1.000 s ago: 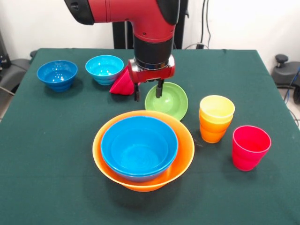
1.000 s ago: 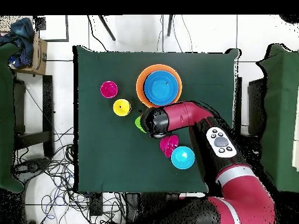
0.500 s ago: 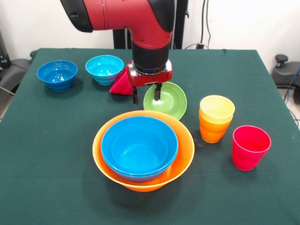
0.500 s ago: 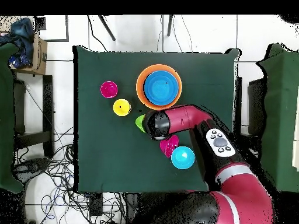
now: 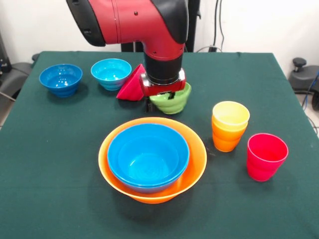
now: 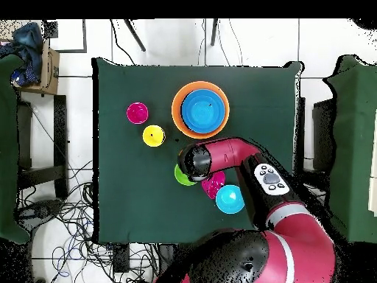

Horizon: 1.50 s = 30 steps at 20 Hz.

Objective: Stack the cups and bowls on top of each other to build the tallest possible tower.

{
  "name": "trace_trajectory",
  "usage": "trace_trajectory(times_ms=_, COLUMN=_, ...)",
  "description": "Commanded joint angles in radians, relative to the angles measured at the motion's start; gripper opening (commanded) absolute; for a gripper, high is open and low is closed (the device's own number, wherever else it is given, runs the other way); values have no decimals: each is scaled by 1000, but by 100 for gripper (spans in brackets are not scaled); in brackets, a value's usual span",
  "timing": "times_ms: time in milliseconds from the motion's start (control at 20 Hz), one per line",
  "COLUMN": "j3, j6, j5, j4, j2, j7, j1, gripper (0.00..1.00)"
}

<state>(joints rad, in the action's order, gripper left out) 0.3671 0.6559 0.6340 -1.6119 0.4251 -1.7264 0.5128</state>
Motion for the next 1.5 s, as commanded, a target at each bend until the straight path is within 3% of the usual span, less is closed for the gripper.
trace_trajectory(times_ms=50, j3=0, j6=-53, j5=56, j4=12, j2=-28, j7=15, j1=-29, gripper=100)
trace_trajectory(times_ms=100, j3=2, j6=-56, j5=54, j4=9, j2=-27, j7=15, j1=-27, gripper=100)
trace_trajectory(times_ms=150, j3=-1, j6=-53, j5=49, j4=8, j2=-26, j7=7, j1=-31, gripper=0)
trace_trajectory(times_ms=300, j3=29, j6=-18, j5=24, j4=-2, j2=-18, j7=53, j1=-4, gripper=0)
trace_trajectory(times_ms=900, j3=112, j6=158, j5=-119, j4=-35, j2=142, j7=151, j1=77, gripper=0)
trace_trajectory(times_ms=1500, j3=198, j6=324, j5=-254, j4=66, j2=198, j7=160, j1=138, gripper=0)
